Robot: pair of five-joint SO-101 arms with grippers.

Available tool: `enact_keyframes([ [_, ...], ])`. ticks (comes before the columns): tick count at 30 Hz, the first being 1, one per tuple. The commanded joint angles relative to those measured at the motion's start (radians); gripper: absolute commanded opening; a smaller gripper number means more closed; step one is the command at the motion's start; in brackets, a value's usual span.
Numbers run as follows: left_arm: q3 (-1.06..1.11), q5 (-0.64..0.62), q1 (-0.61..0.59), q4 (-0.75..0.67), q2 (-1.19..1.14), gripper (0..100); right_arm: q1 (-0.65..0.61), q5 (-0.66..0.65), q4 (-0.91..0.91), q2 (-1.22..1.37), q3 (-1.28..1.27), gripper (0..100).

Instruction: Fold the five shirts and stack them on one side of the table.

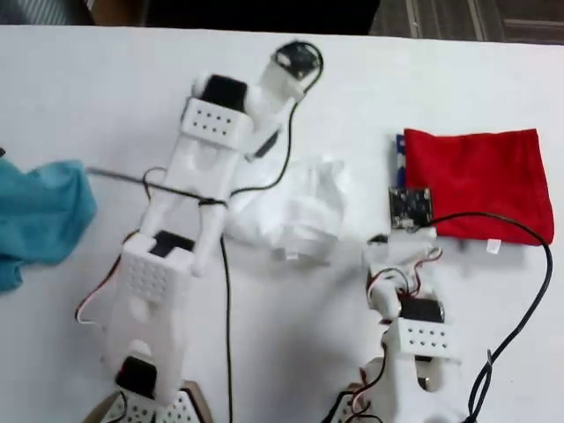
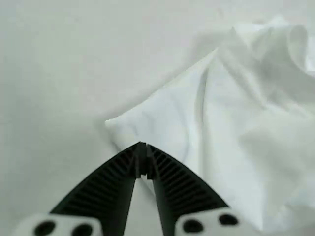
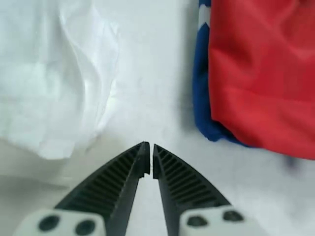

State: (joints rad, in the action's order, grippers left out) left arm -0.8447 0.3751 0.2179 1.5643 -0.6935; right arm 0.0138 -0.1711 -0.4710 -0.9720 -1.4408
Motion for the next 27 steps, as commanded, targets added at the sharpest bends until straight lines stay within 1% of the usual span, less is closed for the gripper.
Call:
enact_keyframes([
  [1,0.085,-0.006,-0.006,-0.109,0.009,3,-0.022,0.002,-0.119,0.015,0.186,2.7],
  [4,0.131,-0.008,-0.011,-0.167,0.009,3,-0.053,0.000,-0.249,0.104,0.385,2.7],
  [5,0.147,-0.008,-0.012,-0.181,0.009,3,-0.084,0.000,-0.298,0.147,0.446,2.6],
  [8,0.206,-0.008,-0.014,-0.224,0.009,3,-0.216,0.002,-0.418,0.263,0.598,2.4],
  [10,0.257,-0.006,-0.023,-0.261,0.009,3,-0.303,0.009,-0.449,0.320,0.660,2.4],
  [12,0.308,-0.008,-0.034,-0.301,0.009,3,-0.369,0.009,-0.429,0.358,0.669,2.4],
  [14,0.343,-0.008,-0.055,-0.321,0.009,3,-0.401,0.011,-0.389,0.390,0.657,2.4],
  [20,0.369,-0.008,-0.129,-0.324,0.009,3,-0.403,0.011,-0.231,0.433,0.548,2.4],
  [24,0.369,-0.006,-0.140,-0.322,0.009,3,-0.406,0.005,-0.163,0.466,0.503,2.4],
  [27,0.361,-0.006,-0.137,-0.325,0.009,3,-0.406,0.002,-0.148,0.512,0.499,2.4],
])
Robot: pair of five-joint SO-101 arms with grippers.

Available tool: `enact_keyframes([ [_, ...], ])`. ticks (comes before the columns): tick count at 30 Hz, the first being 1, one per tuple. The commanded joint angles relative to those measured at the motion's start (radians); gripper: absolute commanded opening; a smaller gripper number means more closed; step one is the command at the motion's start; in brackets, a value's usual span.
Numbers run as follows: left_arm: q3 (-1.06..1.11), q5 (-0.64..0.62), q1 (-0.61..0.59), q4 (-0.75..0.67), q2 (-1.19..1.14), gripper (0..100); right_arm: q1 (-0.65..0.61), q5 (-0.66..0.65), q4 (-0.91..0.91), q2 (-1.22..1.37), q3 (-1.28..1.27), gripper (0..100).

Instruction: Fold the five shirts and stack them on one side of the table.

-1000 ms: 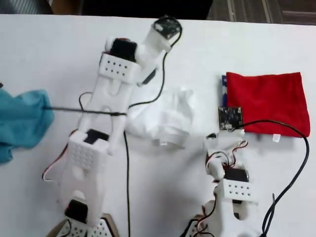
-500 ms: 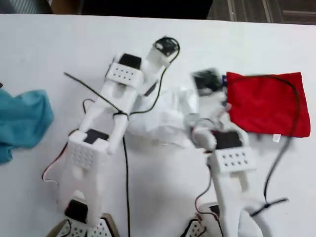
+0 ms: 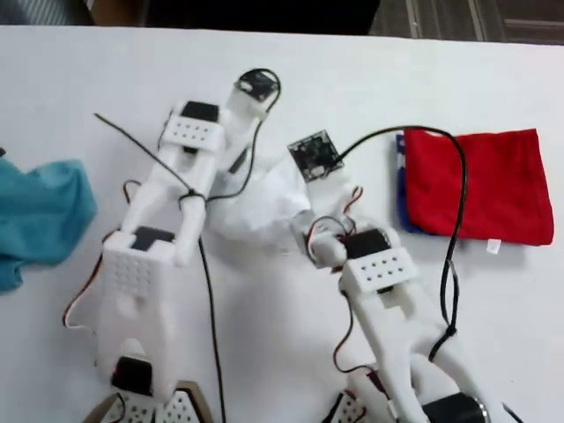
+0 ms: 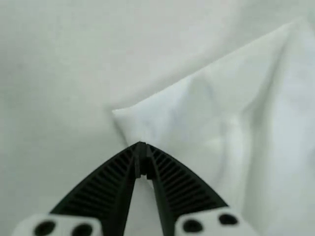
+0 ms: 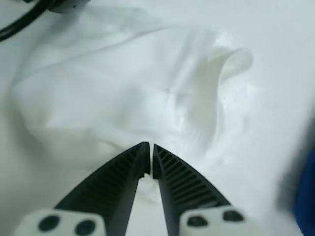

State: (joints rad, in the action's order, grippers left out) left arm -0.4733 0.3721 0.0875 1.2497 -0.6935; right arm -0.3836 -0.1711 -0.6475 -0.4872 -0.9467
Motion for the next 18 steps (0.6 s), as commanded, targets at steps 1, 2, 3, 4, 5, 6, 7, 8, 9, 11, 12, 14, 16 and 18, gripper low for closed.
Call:
enact_keyframes([
  [1,-0.012,-0.003,-0.006,-0.012,0.009,3,-0.005,0.002,0.024,0.045,0.005,2.4],
  [2,-0.012,-0.003,-0.006,-0.018,0.011,3,-0.005,0.002,0.021,0.065,0.002,2.4],
  [3,-0.010,-0.003,-0.006,-0.023,0.011,3,-0.002,0.002,0.010,0.084,0.000,2.4],
  [4,-0.010,-0.003,-0.008,-0.025,0.011,3,-0.002,0.002,-0.013,0.101,0.000,2.4],
  [5,-0.010,-0.003,-0.008,-0.025,0.009,3,-0.002,0.000,-0.035,0.114,0.000,2.4],
  [6,-0.010,-0.003,-0.009,-0.025,0.009,3,-0.002,0.000,-0.059,0.127,0.000,2.4],
  [7,-0.010,-0.003,-0.009,-0.025,0.009,3,-0.002,0.000,-0.077,0.136,0.000,2.4],
  [8,-0.012,-0.003,-0.009,-0.025,0.011,3,-0.001,0.000,-0.091,0.142,0.000,2.4],
  [9,-0.012,-0.003,-0.009,-0.026,0.011,3,0.007,0.000,-0.104,0.145,0.000,2.4],
  [11,-0.012,-0.003,-0.009,-0.026,0.012,3,0.035,0.000,-0.127,0.145,0.002,2.4],
  [12,-0.012,-0.003,-0.011,-0.026,0.012,3,0.056,-0.002,-0.133,0.145,0.003,2.4],
  [14,-0.012,-0.003,-0.017,-0.026,0.012,3,0.104,-0.035,-0.139,0.143,0.005,2.4],
  [16,-0.012,-0.003,-0.025,-0.025,0.012,3,0.145,-0.104,-0.137,0.143,0.008,2.4],
  [18,-0.012,-0.003,-0.026,-0.021,0.018,3,0.170,-0.141,-0.133,0.143,0.011,2.4],
])
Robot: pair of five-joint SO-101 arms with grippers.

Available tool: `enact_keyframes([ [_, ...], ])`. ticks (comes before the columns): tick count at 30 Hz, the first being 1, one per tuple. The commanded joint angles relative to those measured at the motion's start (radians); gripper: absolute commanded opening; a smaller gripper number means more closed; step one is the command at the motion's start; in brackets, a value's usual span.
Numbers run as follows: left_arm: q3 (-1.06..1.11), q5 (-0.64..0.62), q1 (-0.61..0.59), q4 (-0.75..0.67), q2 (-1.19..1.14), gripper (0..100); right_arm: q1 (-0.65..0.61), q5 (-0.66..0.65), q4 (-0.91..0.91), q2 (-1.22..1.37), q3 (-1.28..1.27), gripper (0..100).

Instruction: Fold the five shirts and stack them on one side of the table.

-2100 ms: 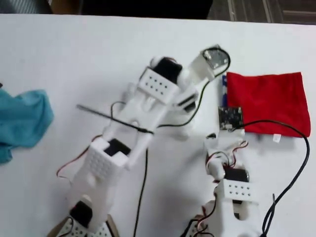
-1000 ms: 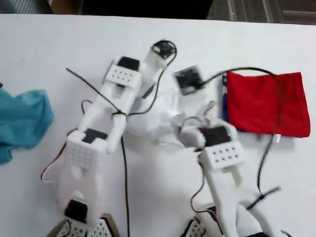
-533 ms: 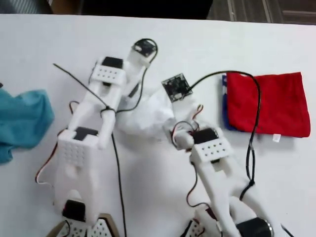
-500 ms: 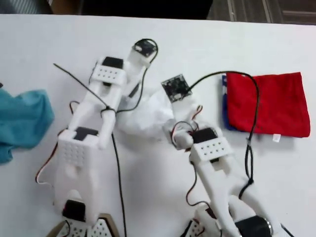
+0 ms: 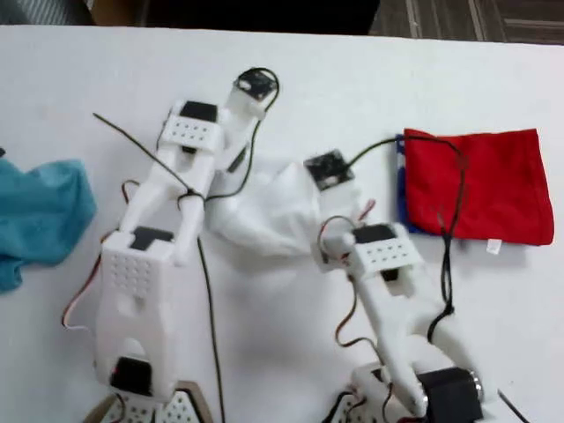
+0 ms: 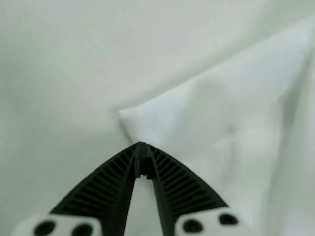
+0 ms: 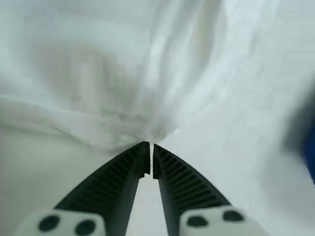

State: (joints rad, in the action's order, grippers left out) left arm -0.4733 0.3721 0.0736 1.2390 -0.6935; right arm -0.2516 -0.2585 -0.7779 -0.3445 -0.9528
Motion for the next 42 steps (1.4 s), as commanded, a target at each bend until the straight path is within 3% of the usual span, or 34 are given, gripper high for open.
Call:
enact_keyframes([
  [1,-0.012,-0.003,-0.012,-0.009,0.021,3,0.044,-0.060,-0.001,0.001,0.025,2.4],
  [6,-0.122,-0.005,-0.005,0.069,0.021,3,0.087,-0.060,-0.036,0.001,0.127,2.4],
  [11,-0.325,-0.005,-0.002,0.304,0.021,3,0.151,-0.058,-0.074,0.015,0.333,2.4],
  [16,-0.404,-0.003,0.015,0.482,0.021,3,0.114,-0.020,-0.035,0.166,0.526,2.4],
  [23,-0.400,-0.048,-0.012,0.491,0.021,3,0.082,0.092,-0.128,0.530,0.875,2.4],
  [31,-0.397,-0.044,-0.107,0.460,0.009,3,0.027,0.095,-0.237,0.668,1.057,2.4],
  [42,-0.021,-0.051,-0.204,0.153,0.012,3,-0.091,0.089,-0.263,0.667,1.082,2.4],
])
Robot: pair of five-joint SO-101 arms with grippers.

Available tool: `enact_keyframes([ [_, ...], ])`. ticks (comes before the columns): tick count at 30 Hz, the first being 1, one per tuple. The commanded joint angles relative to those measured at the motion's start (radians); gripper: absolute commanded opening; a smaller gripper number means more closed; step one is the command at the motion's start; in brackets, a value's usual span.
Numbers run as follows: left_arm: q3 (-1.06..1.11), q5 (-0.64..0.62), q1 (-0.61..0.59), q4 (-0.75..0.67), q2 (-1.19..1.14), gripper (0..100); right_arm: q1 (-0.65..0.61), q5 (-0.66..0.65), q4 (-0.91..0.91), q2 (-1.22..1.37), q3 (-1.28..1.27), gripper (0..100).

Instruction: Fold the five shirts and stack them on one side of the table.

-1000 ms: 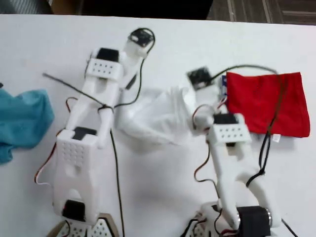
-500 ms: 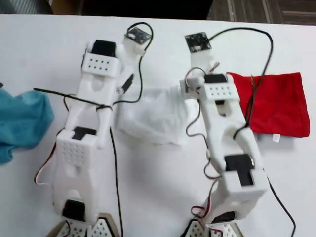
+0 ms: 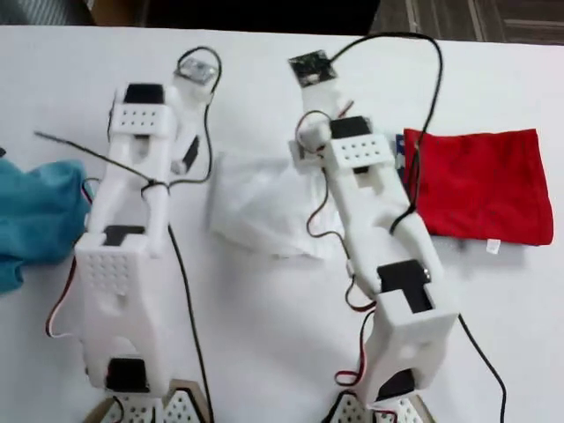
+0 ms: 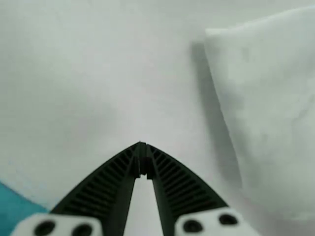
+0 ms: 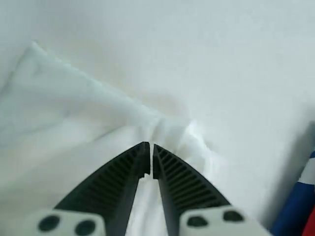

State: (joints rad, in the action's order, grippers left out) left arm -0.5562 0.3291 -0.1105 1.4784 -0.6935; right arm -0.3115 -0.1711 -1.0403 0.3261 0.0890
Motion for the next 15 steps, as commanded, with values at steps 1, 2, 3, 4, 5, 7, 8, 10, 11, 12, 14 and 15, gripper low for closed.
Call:
enact_keyframes([
  [1,0.087,-0.008,-0.020,-0.109,0.012,3,-0.038,0.002,0.004,0.012,0.041,2.4],
  [2,0.107,-0.009,-0.017,-0.126,0.015,3,-0.039,0.002,0.010,0.031,0.043,2.4],
  [3,0.122,-0.009,-0.012,-0.141,0.017,3,-0.033,0.000,0.012,0.053,0.048,2.4],
  [4,0.131,-0.012,-0.011,-0.150,0.020,3,-0.021,-0.002,0.012,0.076,0.048,2.4],
  [5,0.134,-0.020,-0.008,-0.155,0.021,3,-0.004,-0.014,0.012,0.102,0.048,2.4],
  [7,0.114,-0.035,-0.005,-0.152,0.021,3,0.033,-0.064,0.008,0.150,0.048,2.4],
  [8,0.099,-0.035,-0.002,-0.149,0.021,3,0.059,-0.080,0.005,0.170,0.048,2.4],
  [10,0.064,-0.035,0.006,-0.147,0.021,3,0.107,-0.095,0.004,0.197,0.044,2.4],
  [11,0.047,-0.034,0.015,-0.147,0.021,3,0.130,-0.097,0.004,0.203,0.046,2.4],
  [12,0.030,-0.034,0.025,-0.146,0.021,3,0.150,-0.097,0.004,0.205,0.044,2.4],
  [14,-0.002,-0.034,0.049,-0.135,0.021,3,0.182,-0.098,0.002,0.203,0.046,2.4],
  [15,-0.019,-0.034,0.068,-0.126,0.017,3,0.193,-0.098,0.002,0.203,0.048,2.4],
])
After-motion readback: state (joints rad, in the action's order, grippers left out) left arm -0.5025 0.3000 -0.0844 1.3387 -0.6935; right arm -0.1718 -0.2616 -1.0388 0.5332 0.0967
